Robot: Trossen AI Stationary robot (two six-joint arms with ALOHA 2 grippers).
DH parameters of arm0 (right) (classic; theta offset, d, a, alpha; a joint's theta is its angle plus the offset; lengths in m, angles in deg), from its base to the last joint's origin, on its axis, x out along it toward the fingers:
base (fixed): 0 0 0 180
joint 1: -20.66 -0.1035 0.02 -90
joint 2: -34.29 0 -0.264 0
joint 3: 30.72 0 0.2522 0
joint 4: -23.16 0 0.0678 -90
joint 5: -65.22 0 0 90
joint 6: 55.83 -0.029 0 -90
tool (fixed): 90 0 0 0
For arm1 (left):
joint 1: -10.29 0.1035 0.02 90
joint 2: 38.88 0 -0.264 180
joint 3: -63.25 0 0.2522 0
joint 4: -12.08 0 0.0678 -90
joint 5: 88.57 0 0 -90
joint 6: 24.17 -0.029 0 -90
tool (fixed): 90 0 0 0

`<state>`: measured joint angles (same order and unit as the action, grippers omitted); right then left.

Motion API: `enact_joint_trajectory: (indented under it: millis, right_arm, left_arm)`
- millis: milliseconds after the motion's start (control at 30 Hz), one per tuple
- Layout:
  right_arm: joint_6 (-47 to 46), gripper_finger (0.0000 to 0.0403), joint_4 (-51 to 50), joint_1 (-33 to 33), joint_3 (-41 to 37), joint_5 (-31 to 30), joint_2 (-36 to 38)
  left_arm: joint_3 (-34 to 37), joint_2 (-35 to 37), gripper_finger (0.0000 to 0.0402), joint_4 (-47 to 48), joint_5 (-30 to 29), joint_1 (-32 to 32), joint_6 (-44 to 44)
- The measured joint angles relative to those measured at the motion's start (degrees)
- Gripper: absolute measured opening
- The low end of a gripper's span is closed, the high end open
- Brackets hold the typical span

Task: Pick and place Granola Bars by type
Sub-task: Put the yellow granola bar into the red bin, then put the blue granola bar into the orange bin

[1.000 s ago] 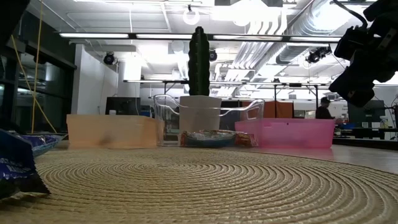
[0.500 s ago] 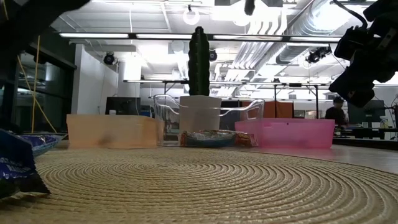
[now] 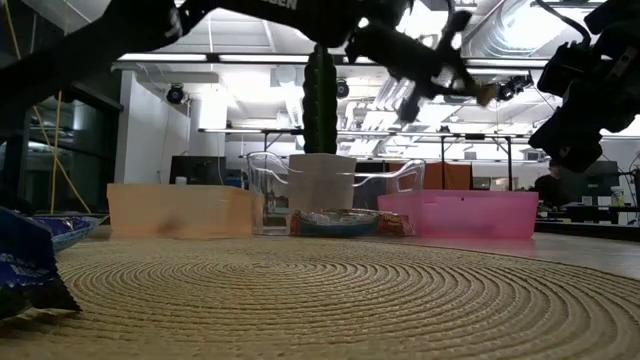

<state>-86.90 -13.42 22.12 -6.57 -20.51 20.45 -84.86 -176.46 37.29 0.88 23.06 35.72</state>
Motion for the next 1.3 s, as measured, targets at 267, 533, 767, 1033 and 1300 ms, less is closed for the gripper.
enact_joint_trajectory:
  millis: [267, 533, 767, 1033, 1300]
  right_arm:
    - [0.0, 0.0, -0.05, -0.01, 0.01, -0.01, 0.0]
    - [0.0, 0.0, -0.05, 0.0, 0.02, 0.0, 0.0]
    - [0.0, 0.0, -0.03, 0.0, 0.01, 0.0, -0.01]
    - [0.0, 0.0, -0.04, 0.0, 0.01, 0.08, -0.02]
    - [0.0, 0.0, -0.07, -0.01, 0.0, 0.42, -0.02]
  left_arm:
    - [-0.02, -1.34, 0.0073, 9.63, -10.33, -0.02, 4.28]
    - [-0.02, -1.34, 0.0073, 10.69, -11.97, -0.02, 1.73]
    - [-0.06, -2.22, 0.009, 11.47, -10.37, -0.03, -1.18]
    - [0.02, -4.25, 0.0157, 11.22, -7.84, -0.05, -1.6]
    - [0.0, -5.1, 0.019, 6.44, -6.05, -0.43, -3.15]
